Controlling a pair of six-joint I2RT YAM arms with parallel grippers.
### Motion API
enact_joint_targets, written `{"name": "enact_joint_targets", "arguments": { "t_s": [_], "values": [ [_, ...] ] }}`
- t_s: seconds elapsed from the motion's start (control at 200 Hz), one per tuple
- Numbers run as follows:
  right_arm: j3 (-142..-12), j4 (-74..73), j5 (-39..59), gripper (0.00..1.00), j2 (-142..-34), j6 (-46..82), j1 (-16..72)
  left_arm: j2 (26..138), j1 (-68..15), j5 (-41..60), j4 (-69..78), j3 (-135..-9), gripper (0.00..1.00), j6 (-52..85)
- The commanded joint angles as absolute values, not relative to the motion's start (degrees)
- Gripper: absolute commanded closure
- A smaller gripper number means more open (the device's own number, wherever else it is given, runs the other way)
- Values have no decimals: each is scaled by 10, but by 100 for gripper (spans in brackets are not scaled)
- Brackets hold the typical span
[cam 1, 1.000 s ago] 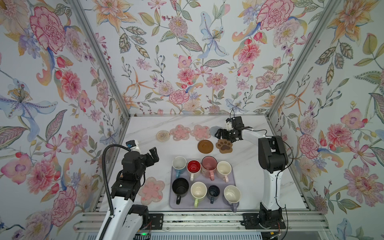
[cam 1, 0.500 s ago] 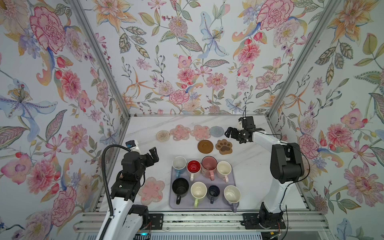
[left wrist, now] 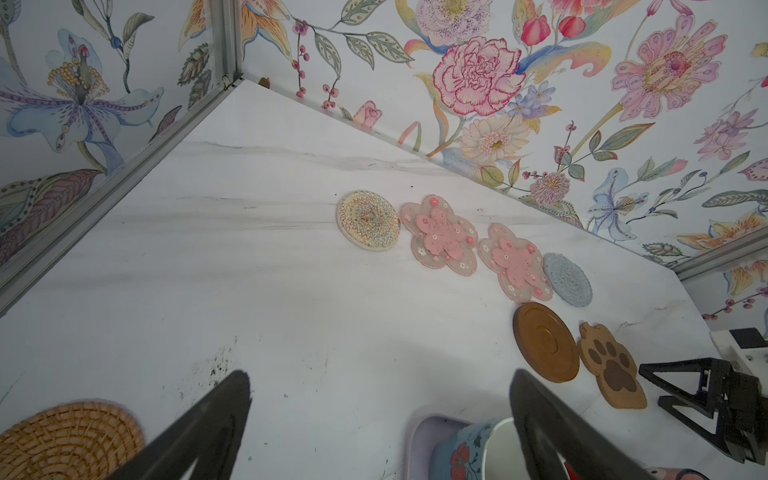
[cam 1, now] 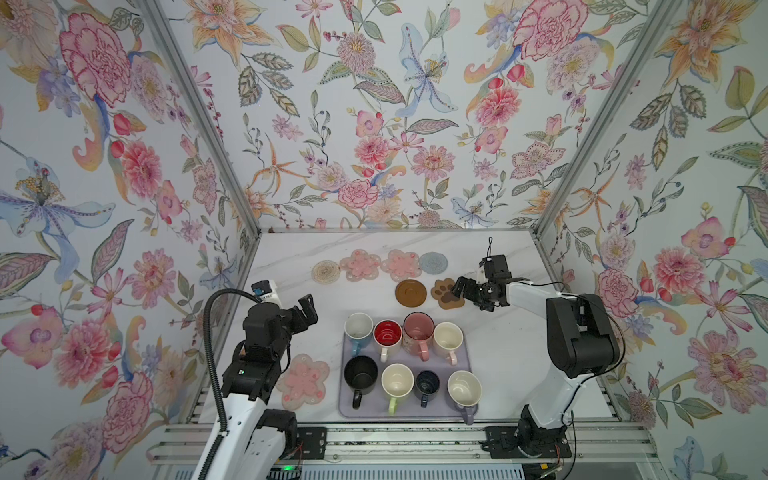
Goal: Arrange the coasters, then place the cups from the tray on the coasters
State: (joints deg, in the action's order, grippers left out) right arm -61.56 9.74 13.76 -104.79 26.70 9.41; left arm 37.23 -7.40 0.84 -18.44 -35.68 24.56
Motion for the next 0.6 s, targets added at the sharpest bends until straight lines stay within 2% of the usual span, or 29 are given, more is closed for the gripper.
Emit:
{"name": "enact_joint_targets", "arguments": {
  "t_s": [0.0, 0.595],
  "values": [
    [-606, 81, 147, 1, -1047, 283, 103, 368, -70, 2, -196, -360, 1, 253],
    [-621, 63, 150, 1, -1061, 308, 144, 369, -70, -5, -215, -360, 1, 267]
  ]
}}
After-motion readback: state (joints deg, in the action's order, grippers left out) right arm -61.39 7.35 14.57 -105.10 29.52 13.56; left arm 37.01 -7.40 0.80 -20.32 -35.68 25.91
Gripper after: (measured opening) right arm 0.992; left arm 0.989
